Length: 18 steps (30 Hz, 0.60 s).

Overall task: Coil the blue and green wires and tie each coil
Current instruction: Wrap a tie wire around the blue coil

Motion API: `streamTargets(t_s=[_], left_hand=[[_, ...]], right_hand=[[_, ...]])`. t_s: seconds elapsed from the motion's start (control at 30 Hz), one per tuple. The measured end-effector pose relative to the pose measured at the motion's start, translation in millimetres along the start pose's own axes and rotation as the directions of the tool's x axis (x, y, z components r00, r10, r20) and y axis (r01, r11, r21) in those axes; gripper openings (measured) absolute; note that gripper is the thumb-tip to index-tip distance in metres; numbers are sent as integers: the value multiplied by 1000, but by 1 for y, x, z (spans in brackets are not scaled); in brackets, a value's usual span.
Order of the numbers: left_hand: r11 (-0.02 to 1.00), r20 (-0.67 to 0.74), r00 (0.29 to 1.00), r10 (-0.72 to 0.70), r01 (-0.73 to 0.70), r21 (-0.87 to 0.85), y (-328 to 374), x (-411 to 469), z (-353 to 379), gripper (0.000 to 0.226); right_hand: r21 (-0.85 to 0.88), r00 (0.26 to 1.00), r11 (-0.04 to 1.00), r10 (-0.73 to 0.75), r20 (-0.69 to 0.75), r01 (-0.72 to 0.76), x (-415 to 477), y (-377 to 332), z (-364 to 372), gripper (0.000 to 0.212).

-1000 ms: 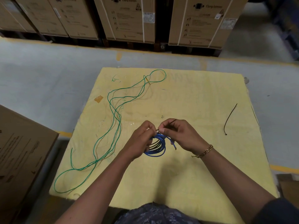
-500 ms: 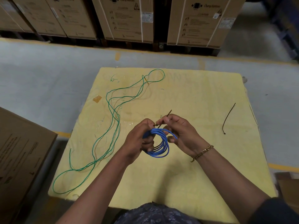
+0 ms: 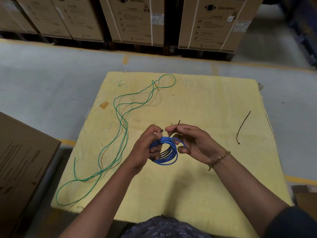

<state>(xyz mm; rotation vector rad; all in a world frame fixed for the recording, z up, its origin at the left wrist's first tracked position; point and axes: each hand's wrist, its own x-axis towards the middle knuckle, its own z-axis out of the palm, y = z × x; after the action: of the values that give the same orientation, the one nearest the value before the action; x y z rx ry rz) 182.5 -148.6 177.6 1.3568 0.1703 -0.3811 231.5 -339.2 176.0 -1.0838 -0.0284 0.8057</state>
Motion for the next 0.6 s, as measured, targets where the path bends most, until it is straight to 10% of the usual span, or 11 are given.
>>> streamTargets(t_s=[0.23, 0.6], left_hand=[[999, 69, 997, 19, -17, -28, 10, -5, -5, 13], [992, 90, 995, 48, -38, -118, 18, -3, -4, 10]], right_hand=[[130, 995, 991, -11, 101, -2, 4, 2, -4, 36], [2, 993, 1000, -17, -118, 17, 7, -4, 14, 1]])
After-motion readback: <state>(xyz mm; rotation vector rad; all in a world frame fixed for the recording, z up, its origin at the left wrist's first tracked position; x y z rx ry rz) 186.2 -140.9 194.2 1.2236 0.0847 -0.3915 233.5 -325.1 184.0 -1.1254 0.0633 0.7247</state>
